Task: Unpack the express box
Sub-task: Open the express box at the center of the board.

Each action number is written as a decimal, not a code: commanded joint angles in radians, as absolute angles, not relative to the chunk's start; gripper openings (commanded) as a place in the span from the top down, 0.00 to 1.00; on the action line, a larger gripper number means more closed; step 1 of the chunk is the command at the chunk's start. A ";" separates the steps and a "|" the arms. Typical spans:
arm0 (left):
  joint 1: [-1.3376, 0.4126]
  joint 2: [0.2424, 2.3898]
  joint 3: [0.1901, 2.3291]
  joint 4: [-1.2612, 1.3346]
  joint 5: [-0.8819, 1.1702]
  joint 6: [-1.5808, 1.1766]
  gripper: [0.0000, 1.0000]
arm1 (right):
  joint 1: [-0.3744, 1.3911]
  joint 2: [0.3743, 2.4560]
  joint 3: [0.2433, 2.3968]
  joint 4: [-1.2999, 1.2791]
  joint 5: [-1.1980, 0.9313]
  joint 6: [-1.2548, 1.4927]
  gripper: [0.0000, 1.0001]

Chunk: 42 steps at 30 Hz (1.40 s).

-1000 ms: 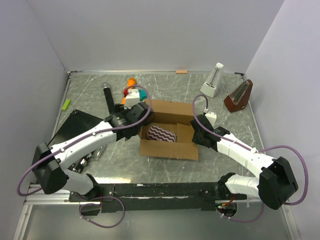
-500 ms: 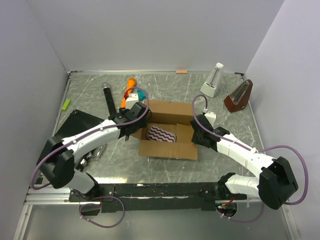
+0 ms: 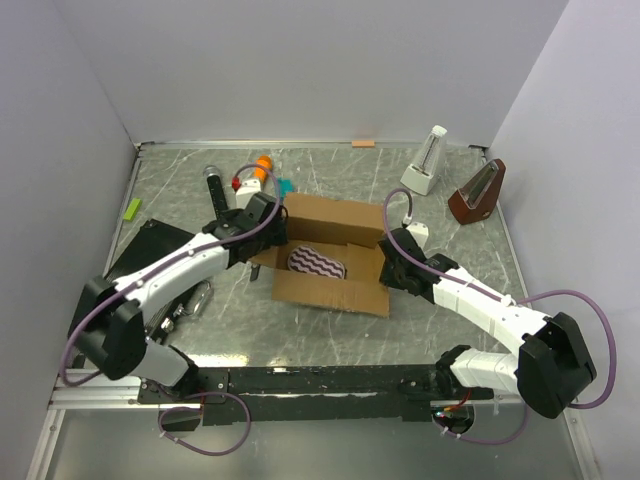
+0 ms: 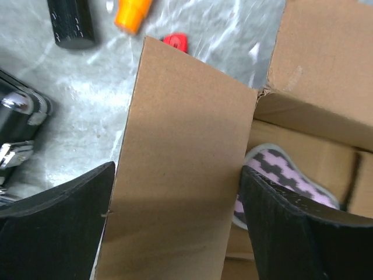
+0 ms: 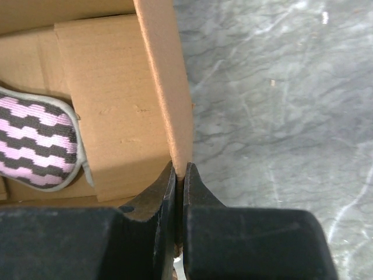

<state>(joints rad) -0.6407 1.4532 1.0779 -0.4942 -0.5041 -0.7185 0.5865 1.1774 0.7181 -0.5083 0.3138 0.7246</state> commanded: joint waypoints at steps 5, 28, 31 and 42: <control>-0.604 1.278 1.209 -0.515 -0.583 -0.669 0.08 | 0.584 1.196 0.723 -0.534 0.337 0.733 1.00; -0.782 1.256 1.158 -0.382 -0.251 -0.655 0.33 | 0.584 1.229 0.752 -0.548 0.341 0.735 1.00; -0.782 1.269 1.118 -0.391 -0.284 -0.666 0.33 | 0.586 1.229 0.747 -0.543 0.339 0.735 1.00; -0.781 1.336 1.095 -0.480 -0.472 -0.707 0.19 | 0.587 1.216 0.733 -0.534 0.334 0.738 1.00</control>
